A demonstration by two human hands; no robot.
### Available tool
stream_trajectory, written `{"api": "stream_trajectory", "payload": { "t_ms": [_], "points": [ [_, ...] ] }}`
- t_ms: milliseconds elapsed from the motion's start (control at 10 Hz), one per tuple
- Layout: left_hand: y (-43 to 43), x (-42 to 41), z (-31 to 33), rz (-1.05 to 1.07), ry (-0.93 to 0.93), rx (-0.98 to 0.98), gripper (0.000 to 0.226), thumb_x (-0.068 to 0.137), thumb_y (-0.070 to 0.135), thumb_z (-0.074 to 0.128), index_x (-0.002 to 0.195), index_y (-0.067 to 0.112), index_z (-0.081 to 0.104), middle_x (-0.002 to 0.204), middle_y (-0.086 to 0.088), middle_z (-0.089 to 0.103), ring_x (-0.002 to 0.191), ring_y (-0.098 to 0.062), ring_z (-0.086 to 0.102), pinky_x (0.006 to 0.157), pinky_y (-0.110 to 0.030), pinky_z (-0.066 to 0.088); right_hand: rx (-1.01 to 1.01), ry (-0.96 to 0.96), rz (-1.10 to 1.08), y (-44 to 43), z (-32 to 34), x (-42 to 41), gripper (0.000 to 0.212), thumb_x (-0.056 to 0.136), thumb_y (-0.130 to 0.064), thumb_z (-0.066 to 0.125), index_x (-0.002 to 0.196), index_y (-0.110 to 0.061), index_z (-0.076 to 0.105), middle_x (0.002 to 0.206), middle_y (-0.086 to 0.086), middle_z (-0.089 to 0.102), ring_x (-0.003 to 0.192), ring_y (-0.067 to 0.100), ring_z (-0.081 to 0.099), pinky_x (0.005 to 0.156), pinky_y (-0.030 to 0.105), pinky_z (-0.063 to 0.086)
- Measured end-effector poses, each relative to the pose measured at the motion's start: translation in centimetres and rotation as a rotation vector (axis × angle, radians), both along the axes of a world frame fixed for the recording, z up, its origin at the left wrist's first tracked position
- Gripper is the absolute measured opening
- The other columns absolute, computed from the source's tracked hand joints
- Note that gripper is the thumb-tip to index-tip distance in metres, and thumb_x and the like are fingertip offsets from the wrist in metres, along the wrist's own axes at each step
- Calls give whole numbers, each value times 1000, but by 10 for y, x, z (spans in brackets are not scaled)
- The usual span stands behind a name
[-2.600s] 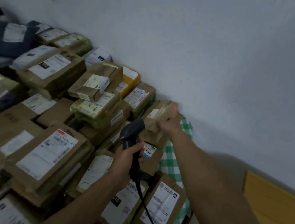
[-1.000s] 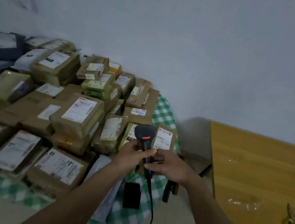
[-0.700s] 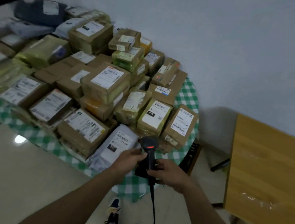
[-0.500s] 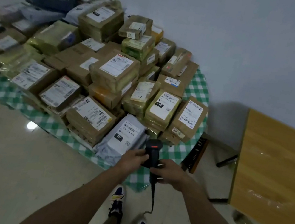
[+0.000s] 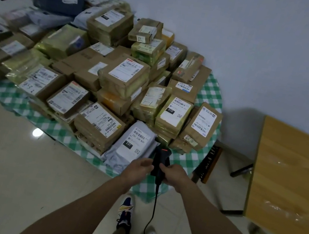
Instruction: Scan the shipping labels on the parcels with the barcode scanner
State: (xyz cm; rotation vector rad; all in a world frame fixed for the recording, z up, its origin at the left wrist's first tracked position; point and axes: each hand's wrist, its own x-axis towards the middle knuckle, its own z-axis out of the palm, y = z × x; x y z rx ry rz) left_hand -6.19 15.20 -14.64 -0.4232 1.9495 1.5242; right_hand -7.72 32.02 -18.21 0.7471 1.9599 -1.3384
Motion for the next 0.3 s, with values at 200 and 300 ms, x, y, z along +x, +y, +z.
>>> {"api": "stream_trajectory", "payload": {
  "t_ms": [200,300],
  "points": [
    [1,-31,52,-23,476,-100,30,103,24,62,133,21,61,134,4,61,125,-13,56,109,-34,46,337,283,306,28,79,-37,26,91,-45,73,94,-19,73,91,1,72,86,19,68,72,29,51],
    [-2,-69,103,14,790,-227,43,106,31,55,146,14,53,151,-4,51,142,-21,44,117,-42,38,379,560,217,34,159,-79,36,89,-52,72,108,-21,68,106,-4,71,93,16,65,73,31,47]
  ]
}}
